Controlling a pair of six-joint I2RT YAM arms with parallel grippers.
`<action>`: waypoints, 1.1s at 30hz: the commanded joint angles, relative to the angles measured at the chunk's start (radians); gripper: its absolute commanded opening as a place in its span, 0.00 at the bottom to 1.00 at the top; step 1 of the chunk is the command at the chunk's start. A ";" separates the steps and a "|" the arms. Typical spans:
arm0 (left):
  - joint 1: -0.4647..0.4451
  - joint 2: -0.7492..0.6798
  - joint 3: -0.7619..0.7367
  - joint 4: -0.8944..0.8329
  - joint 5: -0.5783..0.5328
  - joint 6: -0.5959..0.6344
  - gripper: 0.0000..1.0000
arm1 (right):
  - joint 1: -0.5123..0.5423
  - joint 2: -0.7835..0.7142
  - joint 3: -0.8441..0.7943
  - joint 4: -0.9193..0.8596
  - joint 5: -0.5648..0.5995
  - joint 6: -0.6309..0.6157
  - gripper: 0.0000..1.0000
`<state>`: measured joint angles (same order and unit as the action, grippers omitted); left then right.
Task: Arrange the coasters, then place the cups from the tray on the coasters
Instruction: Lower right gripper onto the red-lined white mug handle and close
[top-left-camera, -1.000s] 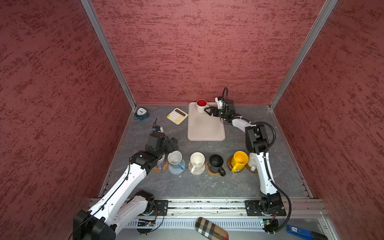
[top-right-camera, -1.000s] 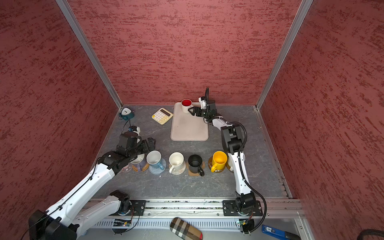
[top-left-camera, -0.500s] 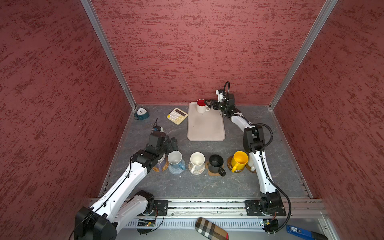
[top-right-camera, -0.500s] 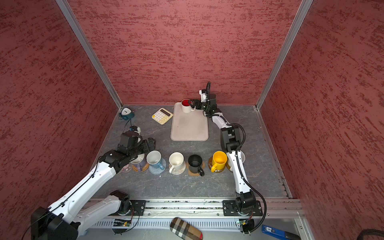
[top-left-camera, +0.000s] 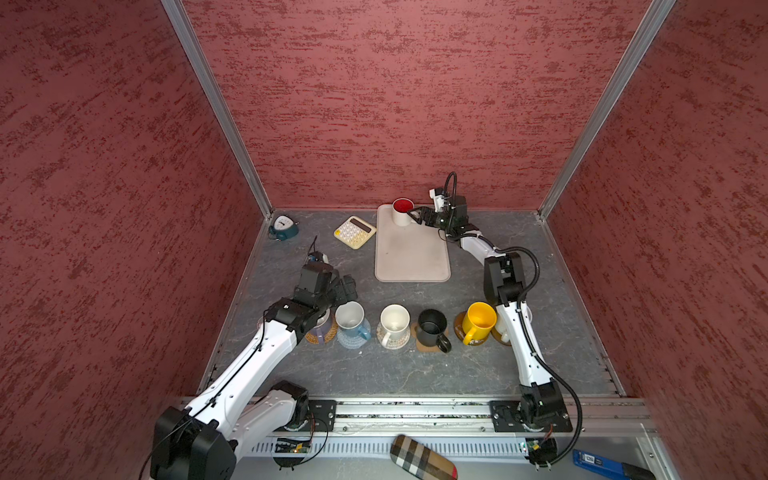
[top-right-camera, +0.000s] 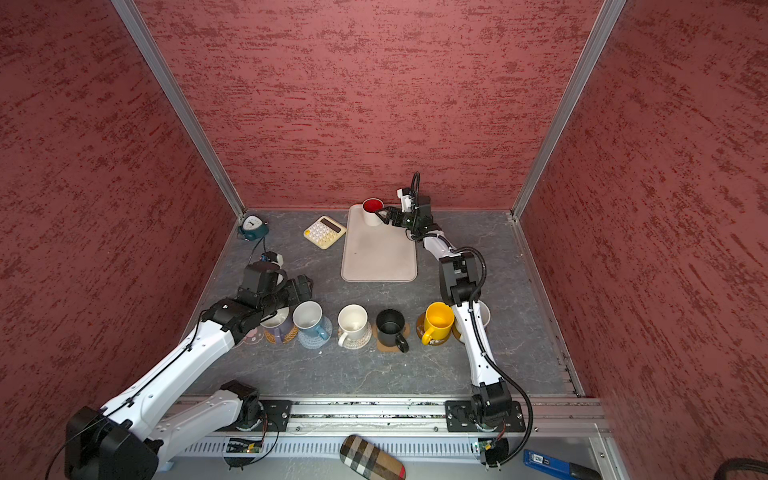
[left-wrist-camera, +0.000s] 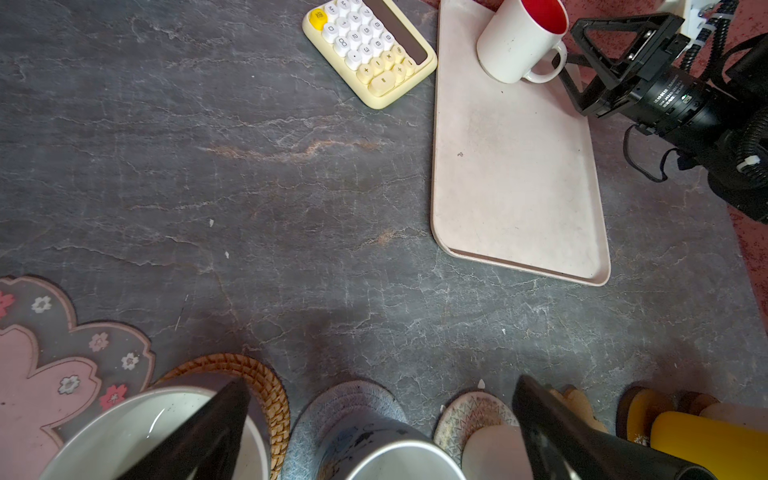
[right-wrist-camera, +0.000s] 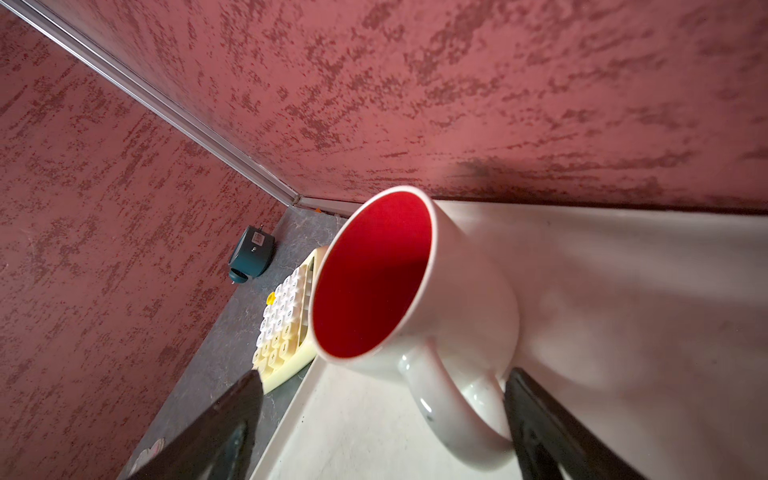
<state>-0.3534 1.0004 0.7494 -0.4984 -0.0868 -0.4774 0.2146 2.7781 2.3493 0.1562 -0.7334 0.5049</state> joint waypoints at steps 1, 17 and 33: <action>0.005 -0.024 -0.013 0.014 0.008 -0.005 1.00 | 0.021 -0.038 -0.014 0.004 -0.026 -0.053 0.91; 0.002 -0.096 -0.038 -0.013 0.013 -0.027 1.00 | 0.078 -0.146 -0.173 -0.049 0.109 -0.197 0.87; 0.004 -0.086 -0.045 -0.003 0.009 -0.020 1.00 | 0.108 -0.159 -0.119 -0.176 0.317 -0.361 0.80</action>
<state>-0.3534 0.9104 0.7063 -0.5083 -0.0795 -0.4999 0.3134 2.6835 2.1971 -0.0067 -0.4835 0.2081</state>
